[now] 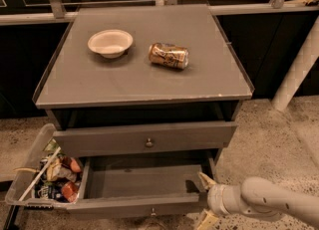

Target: Open middle drawer

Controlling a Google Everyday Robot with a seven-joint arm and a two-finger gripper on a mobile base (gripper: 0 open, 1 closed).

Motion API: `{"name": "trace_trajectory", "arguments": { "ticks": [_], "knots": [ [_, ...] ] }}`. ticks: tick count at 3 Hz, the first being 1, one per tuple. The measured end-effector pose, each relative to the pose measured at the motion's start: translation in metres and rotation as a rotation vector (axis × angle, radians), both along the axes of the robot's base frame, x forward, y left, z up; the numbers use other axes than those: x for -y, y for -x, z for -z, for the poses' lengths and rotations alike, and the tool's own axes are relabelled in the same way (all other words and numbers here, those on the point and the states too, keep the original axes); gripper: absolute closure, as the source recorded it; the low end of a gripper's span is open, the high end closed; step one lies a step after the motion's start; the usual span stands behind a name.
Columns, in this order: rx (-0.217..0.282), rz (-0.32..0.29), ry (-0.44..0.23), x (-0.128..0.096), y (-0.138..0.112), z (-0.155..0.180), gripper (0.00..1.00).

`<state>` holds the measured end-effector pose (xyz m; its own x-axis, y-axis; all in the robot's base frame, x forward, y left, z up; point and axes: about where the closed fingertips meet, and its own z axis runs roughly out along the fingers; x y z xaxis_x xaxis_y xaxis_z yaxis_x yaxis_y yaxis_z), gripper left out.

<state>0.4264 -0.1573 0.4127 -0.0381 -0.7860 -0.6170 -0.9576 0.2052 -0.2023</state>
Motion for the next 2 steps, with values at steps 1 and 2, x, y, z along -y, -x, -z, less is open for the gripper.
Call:
{"name": "trace_trajectory", "arguments": {
  "ticks": [1, 2],
  "knots": [
    [0.000, 0.000, 0.000, 0.0000, 0.0000, 0.0000, 0.18],
    [0.000, 0.000, 0.000, -0.0001, 0.0000, 0.0000, 0.41]
  ]
}}
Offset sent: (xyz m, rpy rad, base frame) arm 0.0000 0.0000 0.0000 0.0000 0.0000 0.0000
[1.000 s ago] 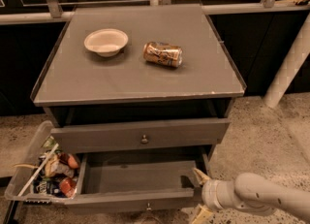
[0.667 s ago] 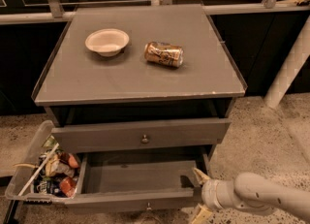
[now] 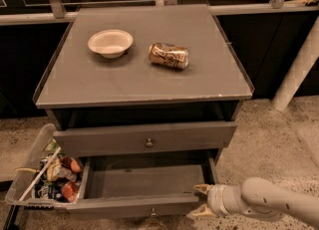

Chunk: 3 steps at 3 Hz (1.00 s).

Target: Open middle drawer

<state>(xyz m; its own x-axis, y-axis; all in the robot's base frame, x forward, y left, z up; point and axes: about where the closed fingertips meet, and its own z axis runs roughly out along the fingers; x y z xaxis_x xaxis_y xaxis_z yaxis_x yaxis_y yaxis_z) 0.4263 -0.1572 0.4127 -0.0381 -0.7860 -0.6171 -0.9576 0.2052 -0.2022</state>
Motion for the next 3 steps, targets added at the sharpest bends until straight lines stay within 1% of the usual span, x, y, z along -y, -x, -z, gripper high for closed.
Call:
{"name": "trace_trajectory", "arguments": {
  "ticks": [2, 3],
  "knots": [
    [0.000, 0.000, 0.000, 0.000, 0.000, 0.000, 0.88],
    [-0.017, -0.016, -0.007, -0.001, 0.014, 0.001, 1.00]
  ]
}}
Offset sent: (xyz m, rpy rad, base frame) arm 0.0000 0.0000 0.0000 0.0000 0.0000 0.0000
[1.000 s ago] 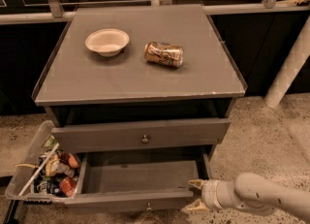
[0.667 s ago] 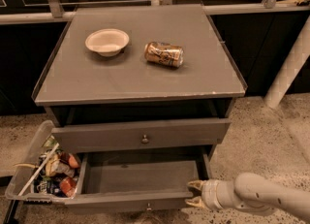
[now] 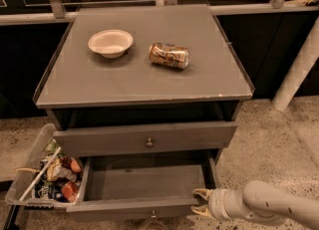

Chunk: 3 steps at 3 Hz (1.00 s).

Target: Open middle drawer

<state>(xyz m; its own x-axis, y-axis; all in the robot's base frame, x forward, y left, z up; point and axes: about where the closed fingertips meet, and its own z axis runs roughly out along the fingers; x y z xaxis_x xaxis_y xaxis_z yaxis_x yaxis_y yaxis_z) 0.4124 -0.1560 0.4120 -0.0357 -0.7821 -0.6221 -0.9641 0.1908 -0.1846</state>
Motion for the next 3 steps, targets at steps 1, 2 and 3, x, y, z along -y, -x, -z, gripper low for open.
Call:
{"name": "trace_trajectory", "arguments": {
  "ticks": [1, 2, 3],
  "knots": [
    [-0.024, 0.000, -0.005, 0.003, 0.013, 0.002, 1.00],
    [-0.030, 0.001, -0.011, 0.005, 0.019, 0.000, 1.00],
    [-0.021, -0.023, -0.036, 0.003, 0.018, -0.016, 1.00]
  ]
}}
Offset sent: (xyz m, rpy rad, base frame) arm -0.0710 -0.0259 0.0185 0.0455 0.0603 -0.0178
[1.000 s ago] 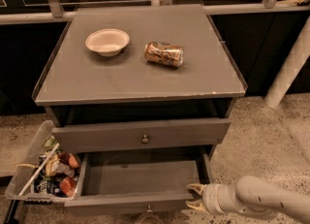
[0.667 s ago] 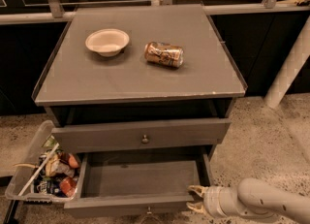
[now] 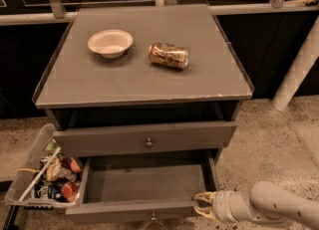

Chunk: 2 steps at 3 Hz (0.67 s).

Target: Open middle drawer

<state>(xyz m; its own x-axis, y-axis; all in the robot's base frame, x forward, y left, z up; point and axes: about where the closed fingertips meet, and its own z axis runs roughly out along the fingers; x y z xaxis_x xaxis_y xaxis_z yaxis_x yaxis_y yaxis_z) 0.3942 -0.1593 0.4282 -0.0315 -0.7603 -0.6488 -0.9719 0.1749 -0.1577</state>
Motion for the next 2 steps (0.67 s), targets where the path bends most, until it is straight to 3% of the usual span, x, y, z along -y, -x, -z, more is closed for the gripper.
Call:
{"name": "trace_trajectory", "arguments": {
  "ticks": [2],
  "knots": [
    [-0.005, -0.006, -0.004, -0.0012, 0.0019, 0.0000, 0.59]
  ]
}}
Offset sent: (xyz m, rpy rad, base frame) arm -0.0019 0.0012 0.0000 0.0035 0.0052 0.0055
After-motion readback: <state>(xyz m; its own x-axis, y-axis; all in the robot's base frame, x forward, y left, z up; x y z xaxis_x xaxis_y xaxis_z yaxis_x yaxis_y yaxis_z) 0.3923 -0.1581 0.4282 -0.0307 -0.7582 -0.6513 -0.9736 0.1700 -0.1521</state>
